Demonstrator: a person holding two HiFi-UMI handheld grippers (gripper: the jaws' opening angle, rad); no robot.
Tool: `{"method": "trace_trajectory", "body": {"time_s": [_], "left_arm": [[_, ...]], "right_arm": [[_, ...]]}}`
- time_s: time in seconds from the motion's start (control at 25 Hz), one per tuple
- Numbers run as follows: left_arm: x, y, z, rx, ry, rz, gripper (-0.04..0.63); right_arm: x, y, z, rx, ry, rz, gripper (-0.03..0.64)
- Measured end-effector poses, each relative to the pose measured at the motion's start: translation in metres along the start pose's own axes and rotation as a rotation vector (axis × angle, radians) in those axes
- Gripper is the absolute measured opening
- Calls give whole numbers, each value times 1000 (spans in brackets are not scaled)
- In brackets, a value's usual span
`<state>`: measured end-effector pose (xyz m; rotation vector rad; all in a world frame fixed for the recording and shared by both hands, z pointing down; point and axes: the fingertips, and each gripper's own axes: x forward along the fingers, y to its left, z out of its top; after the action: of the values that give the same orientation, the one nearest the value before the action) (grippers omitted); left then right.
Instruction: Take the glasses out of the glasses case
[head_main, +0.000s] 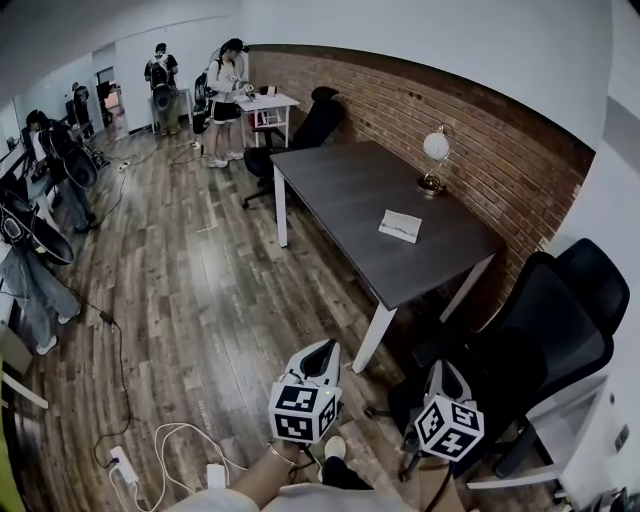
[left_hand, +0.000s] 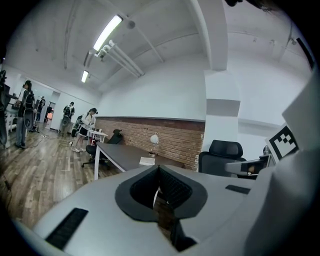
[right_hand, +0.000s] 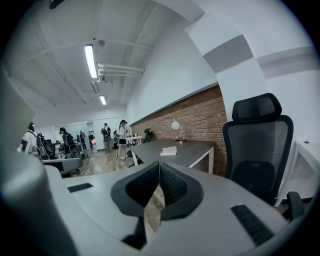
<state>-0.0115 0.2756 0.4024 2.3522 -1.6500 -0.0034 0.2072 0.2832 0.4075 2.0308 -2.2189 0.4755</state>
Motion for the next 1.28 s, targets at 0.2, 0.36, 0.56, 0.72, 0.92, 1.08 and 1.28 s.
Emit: {"method": "trace_trajectory", "body": {"time_s": [0.2,0.36,0.56,0.72,0.92,1.08,1.28], "left_arm": [[35,13,6,10,-1,9,17],[63,21,15,19,-5,20,17],[98,32,25,18,-8,38,17],[124,35,33,26,-13,43,17],[156,39,42,32,-26,50,17],[180,39,44,29,-26,48,17],[200,36,40,38,-11,38,17]], "right_arm": [[41,0,12,7,-1,15,34],[76,-3,24,13,-6,27,34],[114,-5,37,10,-1,50,34],[140,-13,48,13,-5,55,34],[169,-20,58,14,-5,70,34],[187,-28,65,10,-4,80,34],[205,-38,64,15,9,80,34]]}}
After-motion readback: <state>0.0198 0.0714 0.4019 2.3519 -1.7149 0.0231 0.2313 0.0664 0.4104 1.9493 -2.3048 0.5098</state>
